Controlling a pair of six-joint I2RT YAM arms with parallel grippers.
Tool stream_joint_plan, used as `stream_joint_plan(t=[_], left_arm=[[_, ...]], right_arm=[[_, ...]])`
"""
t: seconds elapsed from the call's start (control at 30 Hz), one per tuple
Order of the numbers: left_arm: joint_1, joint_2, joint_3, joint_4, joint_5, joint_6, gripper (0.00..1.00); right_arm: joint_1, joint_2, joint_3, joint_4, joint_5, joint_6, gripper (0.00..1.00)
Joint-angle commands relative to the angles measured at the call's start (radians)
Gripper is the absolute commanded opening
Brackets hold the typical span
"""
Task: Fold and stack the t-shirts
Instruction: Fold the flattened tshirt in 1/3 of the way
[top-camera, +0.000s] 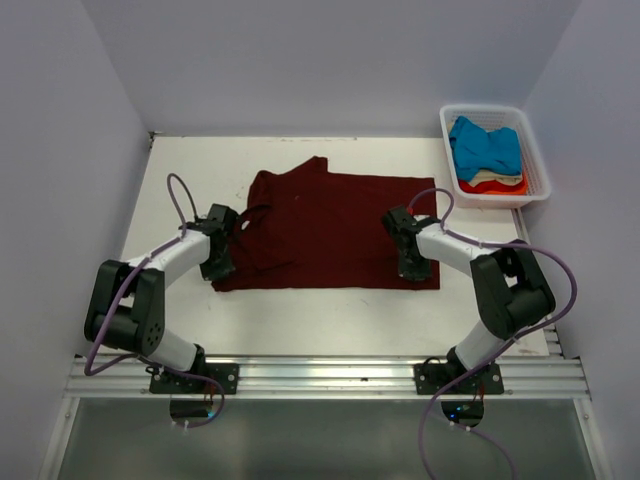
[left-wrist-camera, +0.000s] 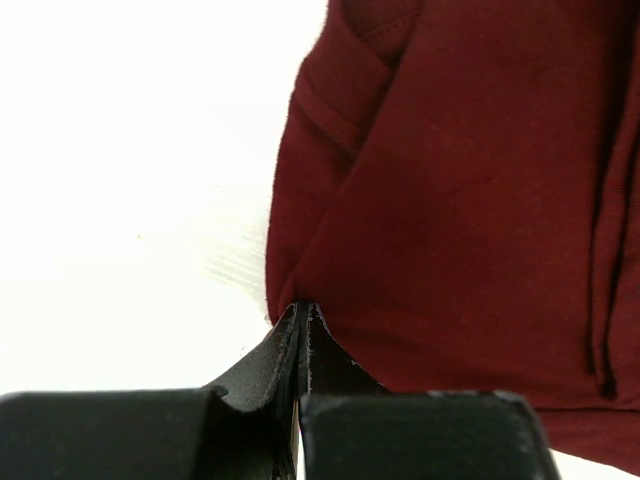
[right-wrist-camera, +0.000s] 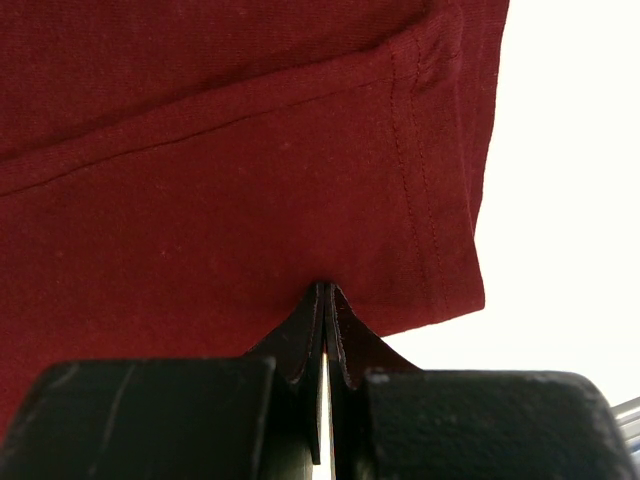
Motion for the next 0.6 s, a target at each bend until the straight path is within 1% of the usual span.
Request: stream_joint_plan(t=[0.0, 0.23, 0.4, 0.57], left_arm=[[0.016, -0.029, -0.009, -0.024, -0.003, 0.027, 0.00], [0.019, -0.027, -0.007, -0.042, 0.043, 0.042, 0.00], [0.024, -0.026, -0.009, -0.047, 0.099, 0.056, 0.00], [0.027, -0.058, -0.003, -0.073, 0.138, 0.052, 0.00]], right_arm=[[-0.011, 0.069, -0.054, 0.017, -0.063, 0.007, 0.00], [-0.011, 0.128, -0.037, -0.046, -0.222, -0.034, 0.00], [-0.011, 0.171, -0.027, -0.083, -0.285, -0.046, 0.00], [-0.012, 0.136, -0.047, -0.106, -0.325, -0.050, 0.00]])
